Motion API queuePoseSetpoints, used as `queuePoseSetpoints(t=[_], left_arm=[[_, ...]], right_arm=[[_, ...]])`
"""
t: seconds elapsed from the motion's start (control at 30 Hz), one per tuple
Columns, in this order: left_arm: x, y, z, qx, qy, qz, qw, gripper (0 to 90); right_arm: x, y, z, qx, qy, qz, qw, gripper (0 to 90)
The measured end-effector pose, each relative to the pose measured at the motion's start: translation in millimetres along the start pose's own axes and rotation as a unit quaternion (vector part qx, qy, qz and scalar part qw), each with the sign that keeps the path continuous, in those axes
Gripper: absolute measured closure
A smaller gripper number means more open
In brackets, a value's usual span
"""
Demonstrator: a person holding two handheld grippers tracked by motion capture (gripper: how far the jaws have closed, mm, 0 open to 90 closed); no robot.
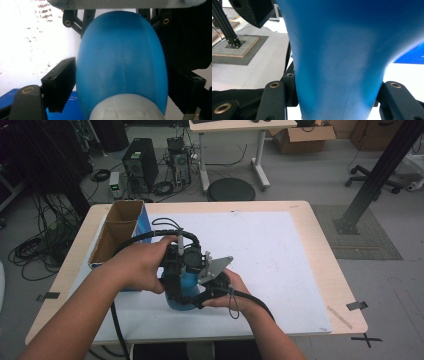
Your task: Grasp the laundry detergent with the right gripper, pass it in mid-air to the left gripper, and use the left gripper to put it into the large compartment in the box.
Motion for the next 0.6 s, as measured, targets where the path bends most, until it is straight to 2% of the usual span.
queuePoseSetpoints(t=[0.27,0.47,0.6], left_arm=[[0.1,0.5,0.2,-0.001,0.0,0.0,1.0,22.8],[-0.4,0.5,0.6,-0.003,0.001,-0.005,1.0,30.0],[-0.4,0.6,1.0,-0.01,0.001,0.002,1.0,30.8]], right_arm=[[0.2,-0.6,0.0,0.002,0.002,-0.002,1.0,45.8],[0.1,-0.8,-0.2,0.0,-0.002,-0.005,1.0,45.8],[0.1,-0.9,-0.4,0.0,-0.002,-0.006,1.0,45.8]])
Point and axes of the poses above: each handheld gripper's, and its own axes: y roughly forward along the jaws, z roughly out of its top, x roughly to its right, the point moved 3 cm from there along y, roughly forward along the jaws, and after that the axes turned 3 degrees about -z, right-handed, at the moved point
